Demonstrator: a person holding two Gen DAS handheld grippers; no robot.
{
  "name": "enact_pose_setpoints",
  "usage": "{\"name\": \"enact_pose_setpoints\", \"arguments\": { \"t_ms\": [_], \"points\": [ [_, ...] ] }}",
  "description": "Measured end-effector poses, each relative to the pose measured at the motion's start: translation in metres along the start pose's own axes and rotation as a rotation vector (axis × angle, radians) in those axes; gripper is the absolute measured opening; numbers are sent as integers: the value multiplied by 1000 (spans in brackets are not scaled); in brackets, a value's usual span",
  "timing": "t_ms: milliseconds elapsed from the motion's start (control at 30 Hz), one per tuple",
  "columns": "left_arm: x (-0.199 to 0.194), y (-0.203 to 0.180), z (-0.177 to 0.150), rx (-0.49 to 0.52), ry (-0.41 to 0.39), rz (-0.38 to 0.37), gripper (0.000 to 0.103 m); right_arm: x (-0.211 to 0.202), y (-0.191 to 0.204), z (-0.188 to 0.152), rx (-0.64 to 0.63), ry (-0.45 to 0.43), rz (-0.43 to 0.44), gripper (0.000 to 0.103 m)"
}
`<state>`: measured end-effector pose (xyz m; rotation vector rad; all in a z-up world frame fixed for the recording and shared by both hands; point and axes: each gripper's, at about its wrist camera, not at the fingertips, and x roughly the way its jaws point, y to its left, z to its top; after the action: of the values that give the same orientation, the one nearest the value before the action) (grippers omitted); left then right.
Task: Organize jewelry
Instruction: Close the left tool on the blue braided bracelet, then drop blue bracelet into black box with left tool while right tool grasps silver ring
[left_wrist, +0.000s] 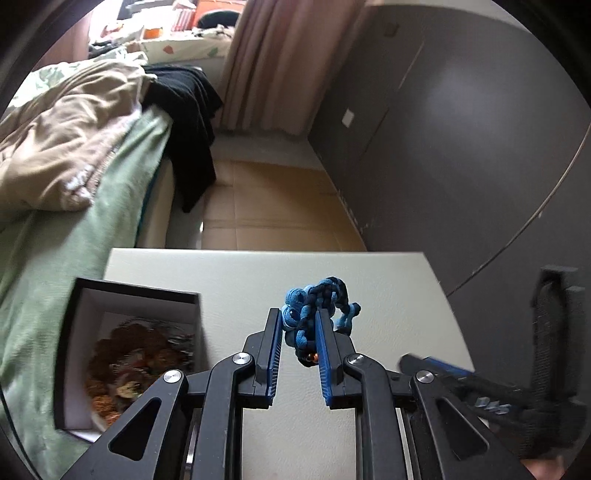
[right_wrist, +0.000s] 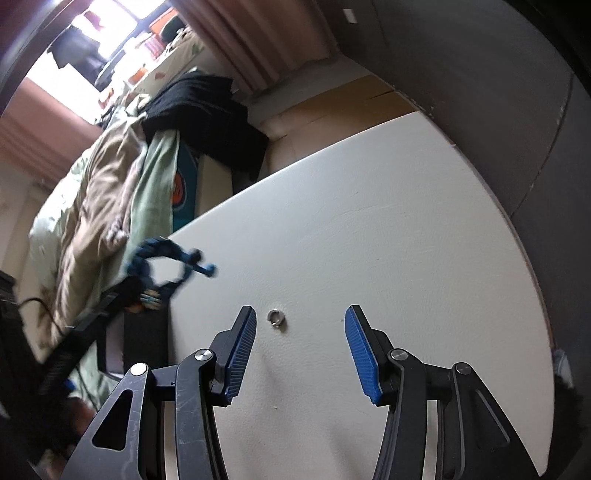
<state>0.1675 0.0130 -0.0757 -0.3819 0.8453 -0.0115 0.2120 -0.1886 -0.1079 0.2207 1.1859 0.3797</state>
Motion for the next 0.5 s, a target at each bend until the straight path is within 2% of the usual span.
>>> {"name": "enact_pose_setpoints", "arguments": {
  "t_ms": [200,367,500],
  "points": [
    [-17,20,4,-58,-37,4,18,10,12,-3,-49,3,-46,51],
    [-37,34,8,-87,-74,-4,18,17,20,-7,-97,3,-76,39],
    [-49,44,11,-102,-98,-3,18,22,30,-10,-139,4,-103,37]
  ]
}}
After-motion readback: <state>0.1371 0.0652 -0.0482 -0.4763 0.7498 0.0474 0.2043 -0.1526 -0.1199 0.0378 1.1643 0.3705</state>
